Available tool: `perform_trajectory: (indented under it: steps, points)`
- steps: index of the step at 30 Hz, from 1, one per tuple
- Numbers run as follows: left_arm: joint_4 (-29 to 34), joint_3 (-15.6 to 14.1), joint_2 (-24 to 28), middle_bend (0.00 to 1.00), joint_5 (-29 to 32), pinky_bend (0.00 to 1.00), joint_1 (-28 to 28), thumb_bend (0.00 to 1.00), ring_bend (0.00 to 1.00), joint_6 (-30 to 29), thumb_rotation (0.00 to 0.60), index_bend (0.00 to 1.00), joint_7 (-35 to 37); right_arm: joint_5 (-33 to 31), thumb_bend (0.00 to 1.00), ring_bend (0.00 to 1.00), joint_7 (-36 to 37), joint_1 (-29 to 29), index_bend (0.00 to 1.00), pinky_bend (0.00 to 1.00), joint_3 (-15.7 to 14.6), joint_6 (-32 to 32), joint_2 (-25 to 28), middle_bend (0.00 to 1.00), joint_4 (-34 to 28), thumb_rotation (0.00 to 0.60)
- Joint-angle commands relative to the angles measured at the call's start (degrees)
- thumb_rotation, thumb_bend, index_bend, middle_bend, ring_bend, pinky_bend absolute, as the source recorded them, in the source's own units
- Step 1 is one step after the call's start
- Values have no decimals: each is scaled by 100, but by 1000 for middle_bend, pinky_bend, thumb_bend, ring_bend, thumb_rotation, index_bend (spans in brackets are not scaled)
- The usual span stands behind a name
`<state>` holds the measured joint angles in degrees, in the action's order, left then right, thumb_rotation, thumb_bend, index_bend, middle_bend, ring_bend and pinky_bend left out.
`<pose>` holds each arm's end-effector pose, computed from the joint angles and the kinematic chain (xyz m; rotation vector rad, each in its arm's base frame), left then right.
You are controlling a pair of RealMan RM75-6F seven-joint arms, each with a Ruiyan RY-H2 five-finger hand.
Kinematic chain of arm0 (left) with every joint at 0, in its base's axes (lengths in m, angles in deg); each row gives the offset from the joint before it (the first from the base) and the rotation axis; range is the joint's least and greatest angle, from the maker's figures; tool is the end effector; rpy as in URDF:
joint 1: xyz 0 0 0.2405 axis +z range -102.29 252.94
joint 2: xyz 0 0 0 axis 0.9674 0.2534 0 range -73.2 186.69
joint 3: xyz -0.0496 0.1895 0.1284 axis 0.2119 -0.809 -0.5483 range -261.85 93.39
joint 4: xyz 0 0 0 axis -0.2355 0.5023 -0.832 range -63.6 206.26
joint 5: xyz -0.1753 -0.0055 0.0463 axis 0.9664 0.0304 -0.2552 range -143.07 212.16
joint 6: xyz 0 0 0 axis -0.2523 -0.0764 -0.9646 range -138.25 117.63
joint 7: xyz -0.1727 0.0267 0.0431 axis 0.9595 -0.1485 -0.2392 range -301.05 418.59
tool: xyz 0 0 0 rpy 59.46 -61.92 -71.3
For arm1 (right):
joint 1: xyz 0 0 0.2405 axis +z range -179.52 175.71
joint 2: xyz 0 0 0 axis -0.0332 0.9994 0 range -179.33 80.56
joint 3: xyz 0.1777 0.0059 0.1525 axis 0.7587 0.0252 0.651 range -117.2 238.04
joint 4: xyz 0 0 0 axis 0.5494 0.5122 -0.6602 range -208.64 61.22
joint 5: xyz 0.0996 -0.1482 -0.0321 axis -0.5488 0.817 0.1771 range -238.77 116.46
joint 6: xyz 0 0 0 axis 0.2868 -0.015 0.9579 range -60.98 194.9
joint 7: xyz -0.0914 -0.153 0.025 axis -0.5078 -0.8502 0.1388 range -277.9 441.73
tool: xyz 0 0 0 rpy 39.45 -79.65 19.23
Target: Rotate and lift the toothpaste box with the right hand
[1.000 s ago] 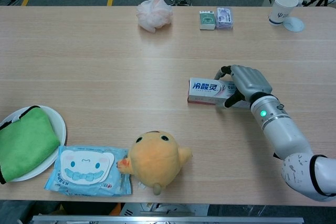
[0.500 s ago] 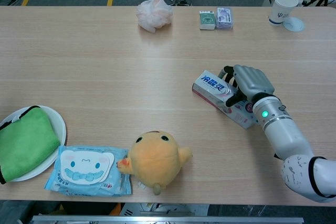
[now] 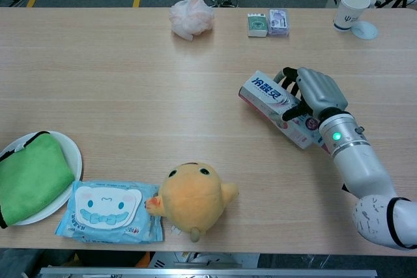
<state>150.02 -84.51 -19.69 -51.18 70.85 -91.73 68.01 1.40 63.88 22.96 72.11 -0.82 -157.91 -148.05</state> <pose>-0.3127 0.2015 0.1112 -1.3806 -1.1048 -0.9223 -0.1901 -0.2967 -0.0542 1.4264 -1.2761 0.9322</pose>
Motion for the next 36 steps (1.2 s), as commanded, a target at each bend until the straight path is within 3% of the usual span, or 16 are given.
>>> perform_trajectory:
  steps: [1, 11, 16, 26, 36]
  points:
    - [5, 8, -5, 252, 1, 409, -3, 261, 168, -6, 600, 400, -12, 259, 181, 476, 286, -40, 366, 695, 40, -195, -2, 538, 90, 600]
    - [13, 3, -10, 252, 7, 409, 13, 261, 168, -21, 600, 400, -34, 1722, 181, 476, 2467, -104, 366, 702, 47, -1468, -526, 538, 1301, 600]
    - [9, -4, -10, 252, -1, 409, 12, 262, 168, -14, 600, 400, -26, 2152, 181, 476, 3222, -15, 366, 703, 159, -2081, -822, 538, 1918, 600]
    - [10, -16, -8, 252, -5, 409, 16, 261, 168, -6, 600, 400, -28, 2387, 182, 476, 3697, 60, 366, 703, 254, -2525, -1018, 538, 2316, 600]
    - [32, -18, 5, 252, -6, 409, 4, 261, 168, 19, 600, 400, -48, 2304, 181, 476, 3732, 95, 366, 703, 400, -2538, -962, 538, 2324, 600]
